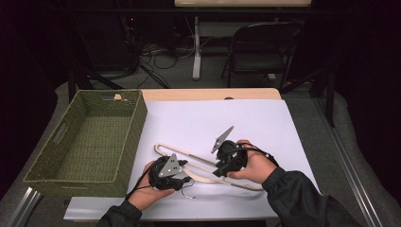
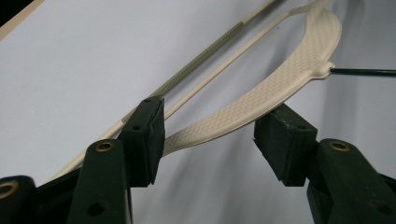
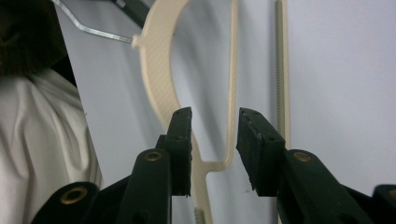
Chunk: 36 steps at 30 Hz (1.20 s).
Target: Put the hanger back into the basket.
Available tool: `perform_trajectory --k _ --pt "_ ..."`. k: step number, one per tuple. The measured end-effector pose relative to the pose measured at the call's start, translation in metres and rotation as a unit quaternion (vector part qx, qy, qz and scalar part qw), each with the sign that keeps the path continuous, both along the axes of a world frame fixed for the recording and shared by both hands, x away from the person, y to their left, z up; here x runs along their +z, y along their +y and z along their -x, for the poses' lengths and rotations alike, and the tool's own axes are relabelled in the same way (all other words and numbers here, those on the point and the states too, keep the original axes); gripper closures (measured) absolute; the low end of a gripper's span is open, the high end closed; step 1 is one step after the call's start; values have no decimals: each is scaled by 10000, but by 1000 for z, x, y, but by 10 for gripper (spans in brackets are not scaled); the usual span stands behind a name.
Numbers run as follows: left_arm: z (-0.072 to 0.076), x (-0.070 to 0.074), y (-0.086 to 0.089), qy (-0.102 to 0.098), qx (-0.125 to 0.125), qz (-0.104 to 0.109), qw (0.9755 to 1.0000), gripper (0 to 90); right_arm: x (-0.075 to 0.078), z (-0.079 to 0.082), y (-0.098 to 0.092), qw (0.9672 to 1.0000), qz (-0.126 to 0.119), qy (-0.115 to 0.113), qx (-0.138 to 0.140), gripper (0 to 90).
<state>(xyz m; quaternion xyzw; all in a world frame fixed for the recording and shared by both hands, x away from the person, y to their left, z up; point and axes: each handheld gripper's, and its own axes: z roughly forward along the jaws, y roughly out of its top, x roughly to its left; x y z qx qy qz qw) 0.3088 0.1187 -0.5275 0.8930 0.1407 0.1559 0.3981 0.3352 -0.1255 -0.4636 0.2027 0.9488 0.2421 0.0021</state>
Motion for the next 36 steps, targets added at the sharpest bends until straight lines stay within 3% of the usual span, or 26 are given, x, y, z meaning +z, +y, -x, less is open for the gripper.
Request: perform_trajectory --k 8,17,26,33,36 --pt "-4 6 -2 109 45 50 9999 447 -6 15 -5 9996 39 -195 205 607" --pt "-10 9 -4 189 85 145 9997 455 -19 14 5 9993 177 -282 175 593" --pt "-13 10 -5 249 119 209 9994 451 -24 15 18 9974 303 -617 238 611" --pt "-14 14 2 196 471 232 9984 398 -20 15 18 9978 285 -558 230 710" --pt "-14 20 12 162 655 359 9971 380 -17 11 13 9980 215 -562 184 719"
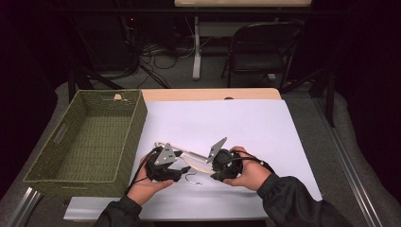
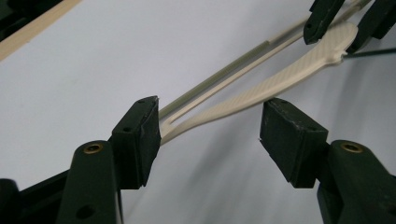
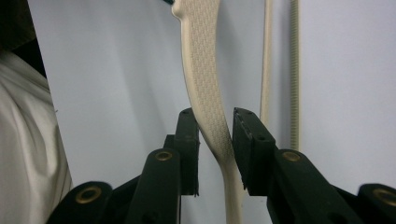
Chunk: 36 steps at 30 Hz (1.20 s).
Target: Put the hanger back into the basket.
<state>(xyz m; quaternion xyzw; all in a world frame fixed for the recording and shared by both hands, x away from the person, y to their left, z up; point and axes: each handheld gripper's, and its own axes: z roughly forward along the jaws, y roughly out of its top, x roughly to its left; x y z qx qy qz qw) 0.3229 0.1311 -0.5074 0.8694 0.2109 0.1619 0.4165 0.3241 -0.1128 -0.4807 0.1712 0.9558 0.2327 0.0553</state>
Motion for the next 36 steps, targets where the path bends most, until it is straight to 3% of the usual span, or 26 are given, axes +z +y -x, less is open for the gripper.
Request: perform_trajectory --k 12,22,26,32,36 --pt "6 19 23 -171 142 -63 9997 380 17 -15 -18 9991 -205 -271 -271 791" --pt "1 23 24 -130 141 -37 9998 380 26 -30 -30 9972 -219 -533 -474 863" --pt "0 26 22 -137 81 -90 9998 380 26 -36 -34 9968 -291 -493 -555 867" --pt "2 38 22 -84 -29 -79 9999 381 29 -34 -37 9979 -425 -313 -363 869" --pt "4 51 21 -57 -93 -241 9996 379 32 -27 -34 9983 -498 -282 -65 870"
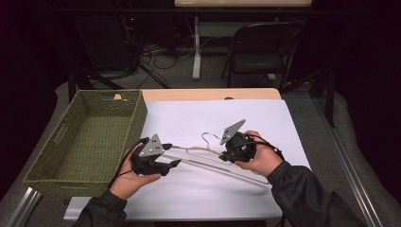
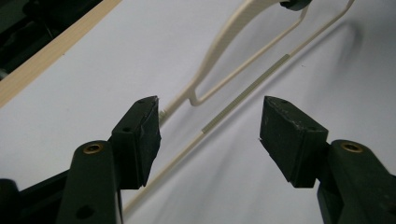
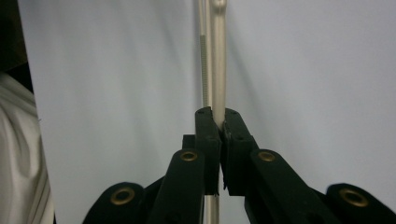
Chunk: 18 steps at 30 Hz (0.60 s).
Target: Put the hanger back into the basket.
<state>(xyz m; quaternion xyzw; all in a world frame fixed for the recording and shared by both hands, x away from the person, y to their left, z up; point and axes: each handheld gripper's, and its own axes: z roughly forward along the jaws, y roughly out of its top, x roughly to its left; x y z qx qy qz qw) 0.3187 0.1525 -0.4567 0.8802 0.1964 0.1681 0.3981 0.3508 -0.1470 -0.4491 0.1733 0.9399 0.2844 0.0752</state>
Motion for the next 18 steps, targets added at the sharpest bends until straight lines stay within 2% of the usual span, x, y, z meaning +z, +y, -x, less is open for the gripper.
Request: perform_trajectory --k 2,6,7,10,12,18 --pt "0 5 0 32 -49 -20 10000 389 1 3 3 9999 19 -21 168 870" --pt "-2 9 -2 321 -212 -114 9992 421 8 12 11 9987 -9 -90 511 870" --pt "-3 8 -2 397 -266 -129 9988 421 8 12 11 9987 -9 -90 511 870" --pt "-3 5 -5 498 -392 -210 9978 432 12 17 16 9973 -71 -102 722 870" --pt "-3 1 -7 554 -458 -169 9973 462 13 20 19 9965 -56 -105 824 870" --pt "-6 -10 -7 905 -689 -288 9931 512 13 23 22 9949 -16 -91 1000 870"
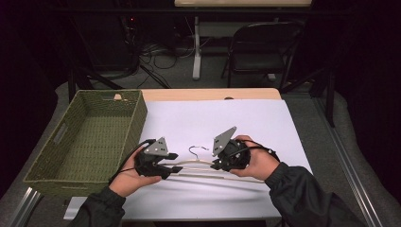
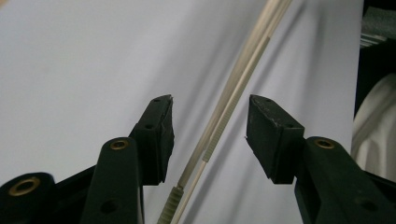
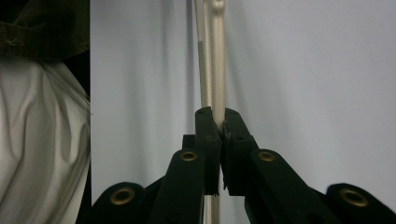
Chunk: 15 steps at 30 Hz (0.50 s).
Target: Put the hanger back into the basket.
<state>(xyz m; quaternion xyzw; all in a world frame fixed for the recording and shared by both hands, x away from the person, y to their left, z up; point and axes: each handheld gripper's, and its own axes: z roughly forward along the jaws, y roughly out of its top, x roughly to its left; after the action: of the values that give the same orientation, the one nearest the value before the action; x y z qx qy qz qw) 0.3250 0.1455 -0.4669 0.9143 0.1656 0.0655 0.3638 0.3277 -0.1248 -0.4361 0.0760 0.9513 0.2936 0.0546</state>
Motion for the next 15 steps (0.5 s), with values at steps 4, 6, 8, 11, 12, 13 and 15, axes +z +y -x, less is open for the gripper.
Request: perform_trajectory --k 4,6,8,11,12,13,15 --pt "-1 -7 -1 172 -70 -98 9998 531 -1 -1 -1 10000 18 9 39 870" --pt "-2 -11 -3 204 -128 -186 9995 542 -2 -1 0 10000 31 23 46 870" --pt "-4 -15 -4 216 -127 -269 9993 550 -3 1 0 10000 61 19 54 870" --pt "-7 -20 -6 272 -147 -320 9990 588 -3 1 1 9999 70 1 115 869" --pt "-8 -22 -6 296 -148 -341 9989 599 -3 1 1 9999 71 2 106 869" --pt "-9 -23 -6 310 -158 -355 9988 613 -4 1 1 9999 78 0 120 869" --pt "-10 -26 -6 341 -195 -384 9985 641 -4 0 1 9999 69 6 129 869"
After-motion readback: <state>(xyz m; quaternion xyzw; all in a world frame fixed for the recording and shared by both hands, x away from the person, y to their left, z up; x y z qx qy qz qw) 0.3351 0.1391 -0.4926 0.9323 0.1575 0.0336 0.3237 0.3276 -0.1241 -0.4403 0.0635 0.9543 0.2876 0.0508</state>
